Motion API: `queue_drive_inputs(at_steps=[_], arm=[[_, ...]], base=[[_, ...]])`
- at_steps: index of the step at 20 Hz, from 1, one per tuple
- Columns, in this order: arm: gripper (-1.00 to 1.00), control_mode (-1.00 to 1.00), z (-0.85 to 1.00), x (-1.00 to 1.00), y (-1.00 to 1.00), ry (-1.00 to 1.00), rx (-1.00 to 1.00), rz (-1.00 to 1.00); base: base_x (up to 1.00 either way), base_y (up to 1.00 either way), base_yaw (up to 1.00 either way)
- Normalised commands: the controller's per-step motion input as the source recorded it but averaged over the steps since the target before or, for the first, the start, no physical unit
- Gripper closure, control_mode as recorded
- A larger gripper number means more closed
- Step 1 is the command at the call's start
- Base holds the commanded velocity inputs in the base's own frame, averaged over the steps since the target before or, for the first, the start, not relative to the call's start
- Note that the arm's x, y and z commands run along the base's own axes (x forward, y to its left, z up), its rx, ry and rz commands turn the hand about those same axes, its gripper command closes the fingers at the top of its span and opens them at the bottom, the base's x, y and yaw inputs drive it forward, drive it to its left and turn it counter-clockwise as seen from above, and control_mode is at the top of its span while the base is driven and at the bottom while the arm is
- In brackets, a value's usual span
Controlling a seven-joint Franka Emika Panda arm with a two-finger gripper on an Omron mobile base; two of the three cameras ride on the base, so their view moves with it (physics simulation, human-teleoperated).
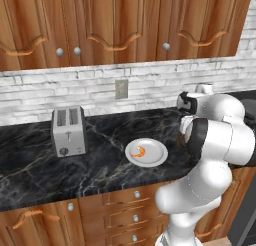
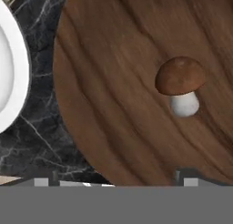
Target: Place the shrimp on the plate and place the mushroom on the same plate.
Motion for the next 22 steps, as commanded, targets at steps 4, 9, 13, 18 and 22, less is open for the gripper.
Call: queue_drive_inputs(at_steps=[4, 9, 13, 18, 22], arm=[[-1.00, -1.00, -0.26, 0.46, -0.79, 0.04, 0.00, 0.00], [-1.00, -1.00, -0.23, 0.24, -0.29, -0.01, 0.00, 0.02], [-1.00, -1.00, -0.47, 0.43, -0.04, -0.04, 0.00, 0.06], [-1.00, -1.00, -0.32, 0.16, -0.04, -0.03, 0.00, 0.03], [-1.00, -1.00, -0.06, -0.22, 0.02, 0.08, 0.00, 0.00]], base=[[0.00, 0.00, 0.00], [0.00, 0.00, 0.00], [0.00, 0.00, 0.00], [0.00, 0.00, 0.00], [0.00, 0.00, 0.00]])
